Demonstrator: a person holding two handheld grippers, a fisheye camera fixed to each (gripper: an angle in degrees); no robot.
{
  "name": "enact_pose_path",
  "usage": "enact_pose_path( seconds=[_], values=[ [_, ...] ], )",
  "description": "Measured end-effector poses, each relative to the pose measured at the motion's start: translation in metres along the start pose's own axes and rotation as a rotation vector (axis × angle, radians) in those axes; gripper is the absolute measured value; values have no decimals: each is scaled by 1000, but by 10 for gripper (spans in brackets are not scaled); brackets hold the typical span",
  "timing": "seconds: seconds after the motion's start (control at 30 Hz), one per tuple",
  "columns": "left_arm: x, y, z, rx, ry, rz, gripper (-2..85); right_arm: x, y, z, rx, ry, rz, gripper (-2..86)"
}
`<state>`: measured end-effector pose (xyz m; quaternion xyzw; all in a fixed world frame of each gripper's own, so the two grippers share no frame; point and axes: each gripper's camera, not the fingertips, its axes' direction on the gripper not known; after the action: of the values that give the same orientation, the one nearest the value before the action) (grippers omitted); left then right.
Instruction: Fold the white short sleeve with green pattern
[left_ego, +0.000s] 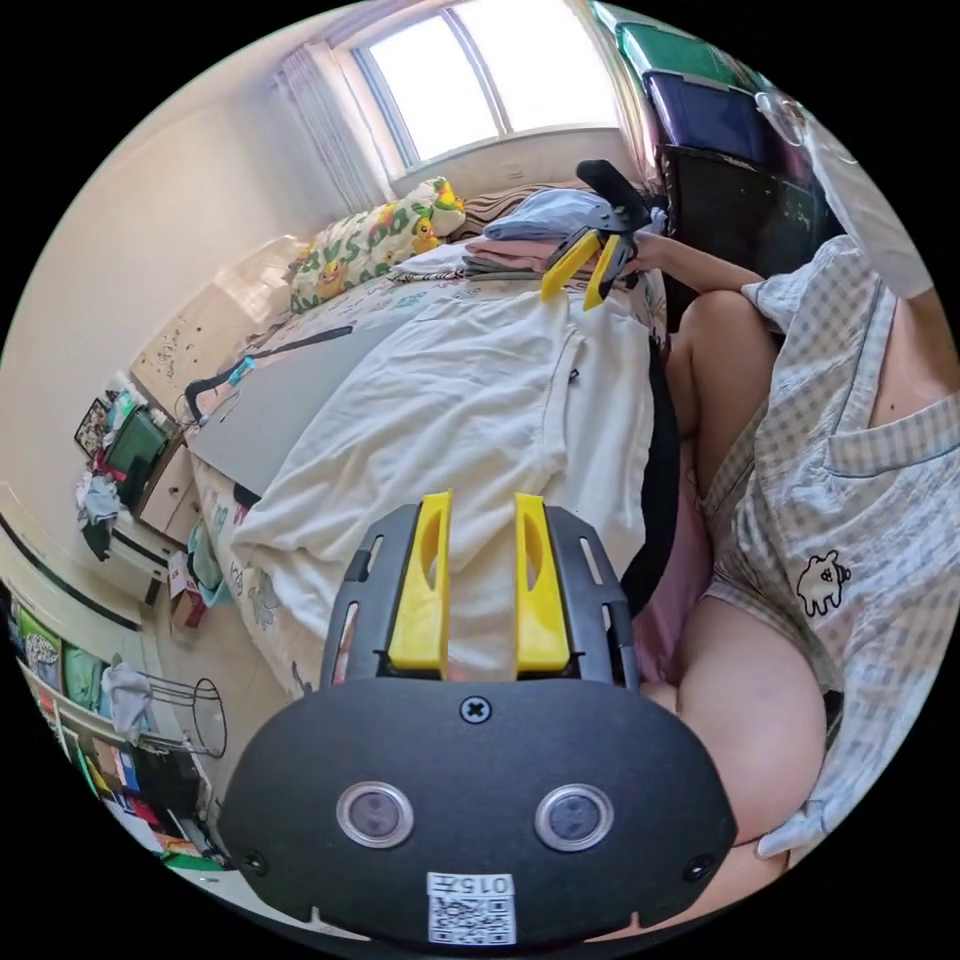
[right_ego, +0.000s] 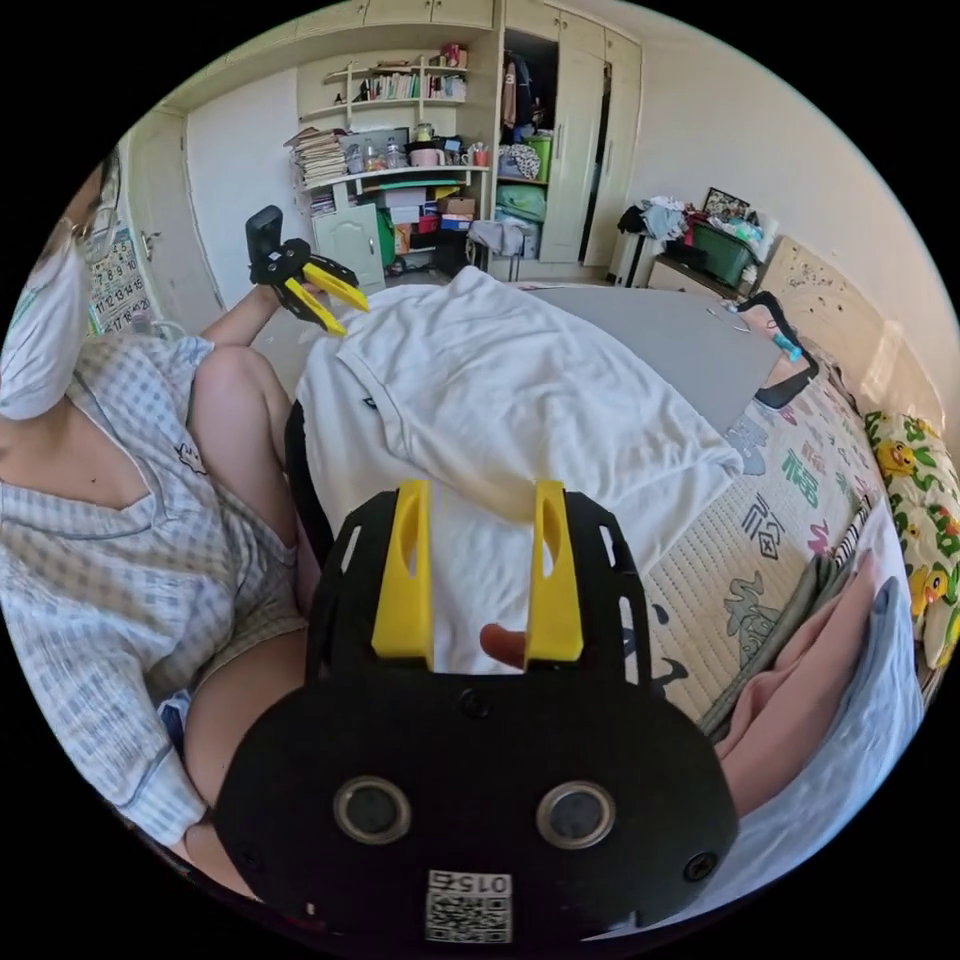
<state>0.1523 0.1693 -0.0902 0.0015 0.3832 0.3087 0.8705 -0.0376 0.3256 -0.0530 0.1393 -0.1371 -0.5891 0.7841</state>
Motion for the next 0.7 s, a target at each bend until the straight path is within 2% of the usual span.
enact_pose_path(
  seconds=[0.03, 0.1, 0.2, 0.33, 0.47, 0.7],
  values=[
    [1, 4, -12, -4, -84, -9, 89, -1, 4, 0, 12, 5, 4, 132],
    [-1, 4, -22, 6, -101, -1, 87, -4, 11, 6, 0, 29, 1, 120],
    [-11, -3, -12, -13, 1, 6, 86, -10, 19, 19, -16, 80, -17, 103],
    [-39, 0, -14, 34, 49, -58, 65, -11, 25, 33, -49, 88, -28, 82],
    [-58, 3, -24, 51, 36, -75, 26, -17, 33, 34, -56, 97, -63, 20],
    [-90, 9, -69, 144, 48, -112, 0, -16, 50, 4, 34, 110, -38, -4]
  ],
)
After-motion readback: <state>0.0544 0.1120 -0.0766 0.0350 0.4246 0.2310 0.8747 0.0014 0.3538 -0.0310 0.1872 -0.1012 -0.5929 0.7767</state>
